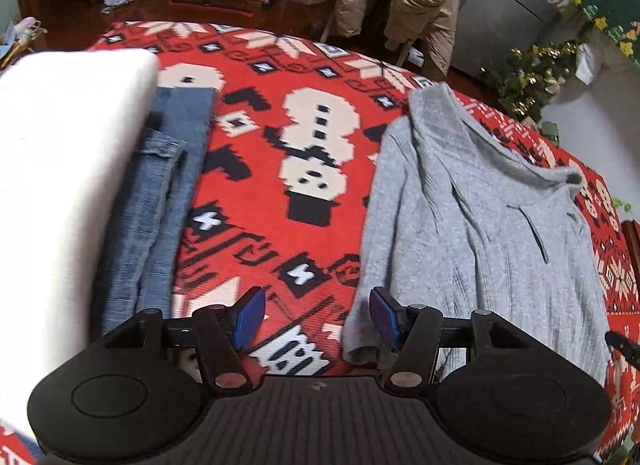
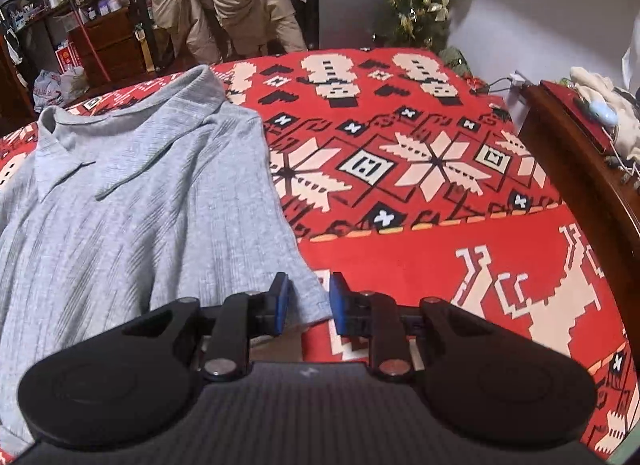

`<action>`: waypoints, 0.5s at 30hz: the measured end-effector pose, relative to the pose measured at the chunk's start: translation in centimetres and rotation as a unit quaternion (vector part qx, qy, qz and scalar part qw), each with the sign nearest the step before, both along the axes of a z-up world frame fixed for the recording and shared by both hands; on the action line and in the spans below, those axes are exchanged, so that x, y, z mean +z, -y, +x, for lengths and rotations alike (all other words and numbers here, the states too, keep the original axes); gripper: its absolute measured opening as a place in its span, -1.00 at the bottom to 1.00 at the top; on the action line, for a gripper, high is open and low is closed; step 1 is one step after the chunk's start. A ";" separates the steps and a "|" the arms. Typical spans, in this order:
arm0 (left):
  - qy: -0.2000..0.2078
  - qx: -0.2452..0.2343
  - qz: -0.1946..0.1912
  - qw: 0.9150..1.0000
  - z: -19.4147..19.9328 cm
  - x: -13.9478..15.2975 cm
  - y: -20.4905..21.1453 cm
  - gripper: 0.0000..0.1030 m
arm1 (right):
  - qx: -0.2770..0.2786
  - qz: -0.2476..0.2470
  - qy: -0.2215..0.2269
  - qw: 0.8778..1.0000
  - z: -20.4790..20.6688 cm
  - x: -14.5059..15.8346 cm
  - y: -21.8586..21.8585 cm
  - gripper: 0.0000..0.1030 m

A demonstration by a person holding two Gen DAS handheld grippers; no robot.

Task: Fold clothes
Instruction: 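Lay the grey shirt flat on the blanket and open both tools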

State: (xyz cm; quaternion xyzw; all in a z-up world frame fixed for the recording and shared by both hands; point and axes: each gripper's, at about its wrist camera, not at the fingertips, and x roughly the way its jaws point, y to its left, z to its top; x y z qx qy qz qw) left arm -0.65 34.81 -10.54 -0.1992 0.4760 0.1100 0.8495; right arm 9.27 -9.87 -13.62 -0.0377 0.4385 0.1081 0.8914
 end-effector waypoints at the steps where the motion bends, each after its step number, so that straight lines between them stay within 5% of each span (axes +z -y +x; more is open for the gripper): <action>1: 0.002 -0.005 0.005 1.000 0.1 0.0 0.3 0.09 | 0.000 0.001 0.003 1.000 0.0 0.0 0.0 -0.53; 5: 0.002 -0.029 0.011 1.000 0.6 0.0 1.5 -0.07 | 0.011 -0.008 0.017 1.000 -0.3 -0.2 -0.4 -0.80; 7: -0.008 -0.043 0.035 0.998 0.9 -0.1 2.3 -0.41 | 0.021 -0.023 0.026 0.999 -0.7 -0.2 -0.9 -0.91; 8: -0.013 -0.049 0.049 0.997 1.0 -0.1 2.8 -0.84 | 0.025 -0.031 0.030 0.999 -0.8 -0.2 -1.2 -0.92; 9: -0.017 -0.052 0.066 0.996 1.1 -0.1 3.2 -0.92 | 0.027 -0.039 0.033 0.998 -1.0 -0.3 -1.4 -0.93; 15: -0.021 -0.016 0.175 0.984 1.2 1.6 3.2 -0.95 | -0.007 -0.058 0.047 0.997 -0.3 1.0 -0.2 -0.95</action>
